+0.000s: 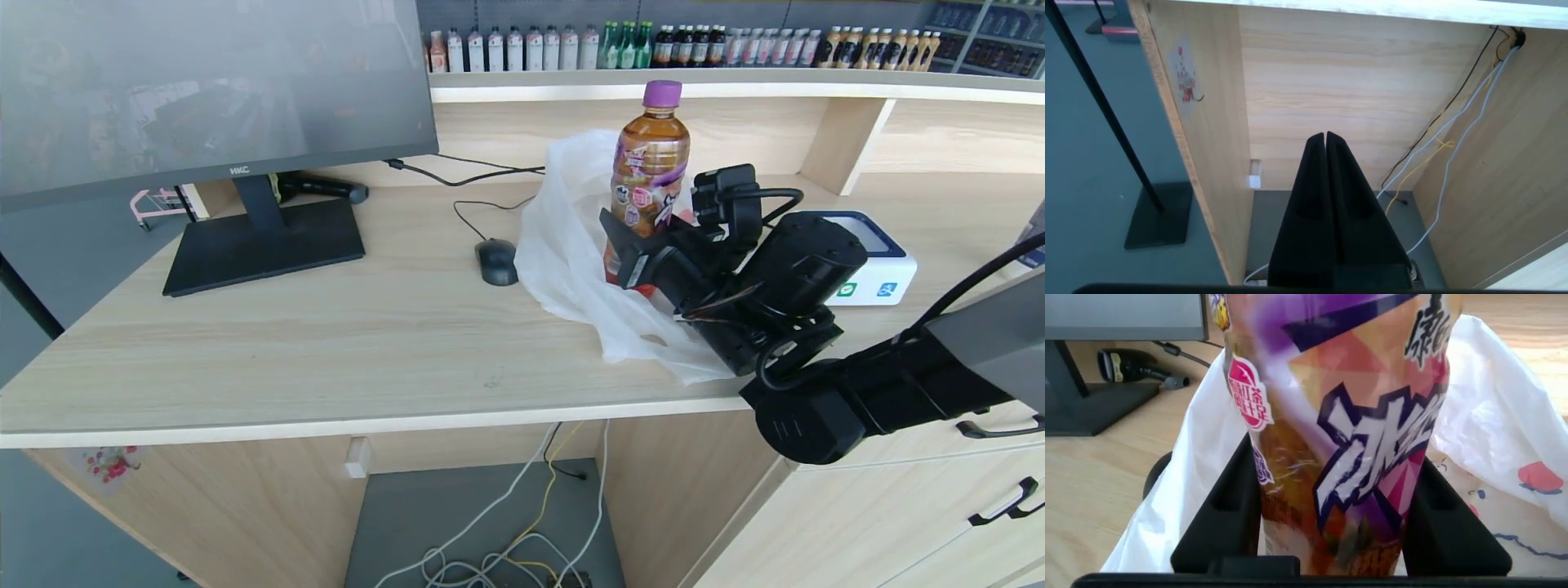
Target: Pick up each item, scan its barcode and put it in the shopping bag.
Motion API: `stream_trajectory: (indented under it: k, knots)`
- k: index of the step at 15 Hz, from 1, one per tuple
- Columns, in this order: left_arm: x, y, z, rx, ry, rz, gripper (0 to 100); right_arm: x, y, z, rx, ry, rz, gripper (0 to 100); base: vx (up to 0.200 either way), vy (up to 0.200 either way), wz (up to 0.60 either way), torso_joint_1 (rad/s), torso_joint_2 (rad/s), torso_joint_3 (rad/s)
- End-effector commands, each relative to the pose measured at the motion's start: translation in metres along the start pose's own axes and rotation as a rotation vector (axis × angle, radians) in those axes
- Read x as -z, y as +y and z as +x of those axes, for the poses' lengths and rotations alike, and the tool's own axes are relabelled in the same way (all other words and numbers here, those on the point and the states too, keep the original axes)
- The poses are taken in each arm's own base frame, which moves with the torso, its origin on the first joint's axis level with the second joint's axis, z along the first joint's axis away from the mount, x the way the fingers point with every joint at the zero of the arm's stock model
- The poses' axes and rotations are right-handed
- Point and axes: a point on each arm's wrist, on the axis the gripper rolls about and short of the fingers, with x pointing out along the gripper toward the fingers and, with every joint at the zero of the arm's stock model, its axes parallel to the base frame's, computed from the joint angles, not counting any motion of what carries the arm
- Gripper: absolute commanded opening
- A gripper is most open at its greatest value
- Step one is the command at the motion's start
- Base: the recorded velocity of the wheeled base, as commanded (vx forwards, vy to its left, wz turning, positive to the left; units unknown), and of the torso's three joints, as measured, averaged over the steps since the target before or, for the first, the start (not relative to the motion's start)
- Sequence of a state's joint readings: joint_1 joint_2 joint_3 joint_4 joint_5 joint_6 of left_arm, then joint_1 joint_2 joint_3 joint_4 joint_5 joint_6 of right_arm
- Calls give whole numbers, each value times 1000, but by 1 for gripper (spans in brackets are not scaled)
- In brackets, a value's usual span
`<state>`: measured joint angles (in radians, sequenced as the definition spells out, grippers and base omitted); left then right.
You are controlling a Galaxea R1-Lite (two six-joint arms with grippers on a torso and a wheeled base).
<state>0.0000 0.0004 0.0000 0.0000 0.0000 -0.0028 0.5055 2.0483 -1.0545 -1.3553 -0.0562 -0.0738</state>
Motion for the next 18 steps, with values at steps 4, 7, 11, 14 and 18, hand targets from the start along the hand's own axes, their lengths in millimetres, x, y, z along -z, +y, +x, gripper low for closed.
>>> stream_trajectory:
  k: [4, 7, 11, 14, 18]
  knots:
    - [0, 0, 0, 0, 0, 0, 0, 3, 0, -4, 0, 19, 19, 0, 0, 0, 0, 0, 0, 0]
    - [0, 0, 0, 0, 0, 0, 0, 1, -1, -7, 1, 23, 19, 0, 0, 0, 0, 0, 0, 0]
    - [0, 0, 0, 0, 0, 0, 0, -1, -1, -7, 0, 18, 19, 0, 0, 0, 0, 0, 0, 0]
    - [0, 0, 0, 0, 0, 0, 0, -5, -5, -12, 7, 20, 23, 100, 0, 0, 0, 0, 0, 0]
    - [0, 0, 0, 0, 0, 0, 0, -38, -6, -24, 5, -43, 29, 100, 0, 0, 0, 0, 0, 0]
